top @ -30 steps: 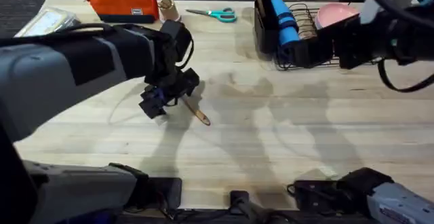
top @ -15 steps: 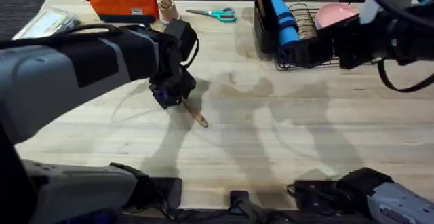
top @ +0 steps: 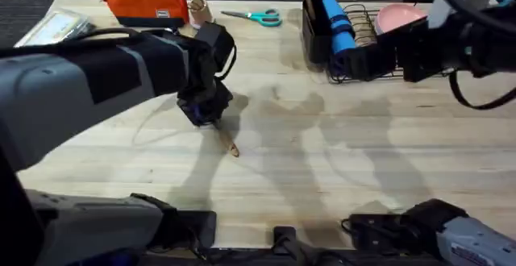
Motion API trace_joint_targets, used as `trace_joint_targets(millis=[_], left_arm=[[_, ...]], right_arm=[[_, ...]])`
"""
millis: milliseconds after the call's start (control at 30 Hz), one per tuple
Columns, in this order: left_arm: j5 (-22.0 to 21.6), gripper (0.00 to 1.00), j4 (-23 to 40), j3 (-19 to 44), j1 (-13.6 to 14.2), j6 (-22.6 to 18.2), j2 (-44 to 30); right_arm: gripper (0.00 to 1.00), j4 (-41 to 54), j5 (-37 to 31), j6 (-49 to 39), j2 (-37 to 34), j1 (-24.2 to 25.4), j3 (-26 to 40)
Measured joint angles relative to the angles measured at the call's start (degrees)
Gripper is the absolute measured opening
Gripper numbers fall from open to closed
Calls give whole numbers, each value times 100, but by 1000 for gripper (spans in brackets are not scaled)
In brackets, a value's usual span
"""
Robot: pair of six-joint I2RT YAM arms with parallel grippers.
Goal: Pick up the spoon on the table one by one and put them onto the rack
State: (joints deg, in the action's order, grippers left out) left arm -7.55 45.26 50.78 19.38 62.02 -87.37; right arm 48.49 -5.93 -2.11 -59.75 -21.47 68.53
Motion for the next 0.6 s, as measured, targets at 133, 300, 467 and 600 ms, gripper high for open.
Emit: trace_joint_targets(millis=[133,300,467,600], left_arm=[[-4,46,-63,0,0,-2,0],[-7,43,-266,0,0,-4,-1],[-7,43,-328,2,0,-33,0],[-26,43,-302,123,0,-180,-1]], right_arm=[[997,-2,0,0,0,0,0],[997,-2,0,0,0,0,0],[997,-4,0,0,0,0,0],[997,-41,0,1,7,0,0]])
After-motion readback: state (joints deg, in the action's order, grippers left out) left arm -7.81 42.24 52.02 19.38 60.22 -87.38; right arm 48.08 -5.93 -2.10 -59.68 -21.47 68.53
